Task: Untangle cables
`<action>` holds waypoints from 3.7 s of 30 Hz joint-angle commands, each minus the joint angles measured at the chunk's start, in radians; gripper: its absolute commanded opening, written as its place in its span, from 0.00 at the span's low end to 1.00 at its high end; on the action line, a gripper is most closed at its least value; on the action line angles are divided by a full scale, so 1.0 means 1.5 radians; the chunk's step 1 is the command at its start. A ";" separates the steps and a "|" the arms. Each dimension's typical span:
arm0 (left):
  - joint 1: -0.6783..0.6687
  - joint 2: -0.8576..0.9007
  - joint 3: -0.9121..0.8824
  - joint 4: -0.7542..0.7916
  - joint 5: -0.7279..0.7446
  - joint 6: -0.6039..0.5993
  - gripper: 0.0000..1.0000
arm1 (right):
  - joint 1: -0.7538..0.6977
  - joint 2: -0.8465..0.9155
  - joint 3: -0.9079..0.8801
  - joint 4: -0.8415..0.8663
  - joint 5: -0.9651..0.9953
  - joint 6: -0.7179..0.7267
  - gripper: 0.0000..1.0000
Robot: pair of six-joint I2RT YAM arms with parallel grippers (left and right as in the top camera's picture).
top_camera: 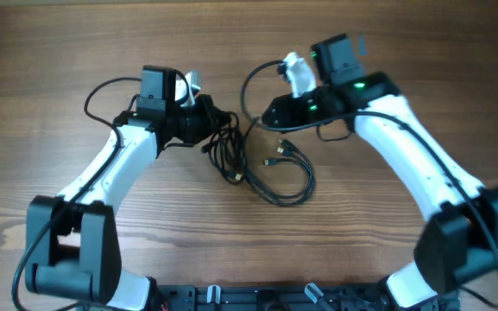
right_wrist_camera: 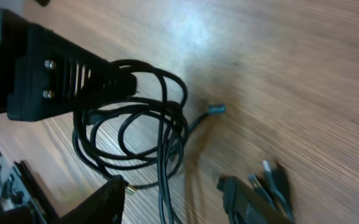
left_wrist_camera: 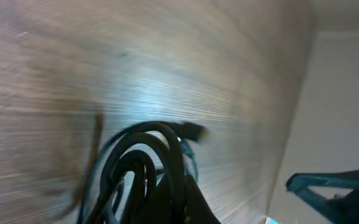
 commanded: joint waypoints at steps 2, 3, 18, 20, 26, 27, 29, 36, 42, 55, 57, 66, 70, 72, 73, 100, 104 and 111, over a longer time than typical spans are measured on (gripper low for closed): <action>0.018 0.010 0.008 0.005 -0.010 -0.063 0.04 | 0.031 0.076 0.005 0.037 -0.005 -0.008 0.47; 0.026 0.010 0.008 0.007 0.003 -0.073 0.04 | 0.034 0.088 0.005 0.046 -0.016 -0.009 0.47; 0.093 0.010 0.008 0.095 0.266 -0.175 0.04 | 0.077 0.115 0.005 0.174 -0.096 -0.111 0.47; 0.093 0.010 0.008 0.109 0.283 -0.191 0.04 | 0.080 0.115 0.005 0.187 -0.054 -0.110 0.47; 0.093 0.010 0.008 0.116 0.297 -0.196 0.04 | 0.080 0.116 0.005 0.203 0.021 -0.110 0.43; 0.093 0.010 0.008 0.116 0.297 -0.196 0.04 | 0.080 0.116 0.005 0.205 0.026 -0.111 0.43; 0.093 0.010 0.008 0.116 0.299 -0.196 0.04 | 0.080 0.116 0.005 0.216 0.030 -0.110 0.42; 0.093 0.010 0.008 0.116 0.304 -0.195 0.04 | 0.080 0.154 0.005 0.252 0.049 -0.037 0.35; 0.093 0.010 0.008 0.138 0.304 -0.195 0.04 | 0.080 0.156 0.005 0.270 0.041 0.064 0.20; 0.091 0.010 0.008 0.111 0.204 -0.005 0.06 | 0.060 0.110 0.006 0.177 0.104 0.136 0.05; 0.091 0.010 0.008 0.072 0.149 0.054 0.07 | 0.060 0.091 0.007 0.124 0.149 0.140 0.04; 0.016 -0.024 0.010 0.006 -0.053 0.199 0.12 | 0.060 0.071 0.007 -0.007 0.219 0.159 0.04; -0.028 -0.105 0.010 0.007 -0.150 0.200 0.19 | 0.060 0.071 0.007 -0.013 0.219 0.169 0.04; -0.037 -0.156 0.010 0.004 -0.158 0.200 0.29 | 0.060 0.071 0.007 -0.017 0.218 0.171 0.05; -0.039 -0.179 0.010 -0.002 -0.155 0.199 0.35 | 0.060 0.071 0.007 -0.019 0.216 0.171 0.04; -0.097 -0.098 0.004 -0.076 -0.115 0.195 0.45 | 0.035 0.068 0.017 0.015 -0.037 0.150 0.04; -0.105 -0.082 0.004 -0.088 -0.131 0.195 0.36 | 0.035 0.068 0.017 0.020 -0.045 0.151 0.04; -0.114 -0.045 0.004 -0.079 -0.174 0.194 0.04 | 0.035 0.067 0.017 0.017 -0.046 0.148 0.04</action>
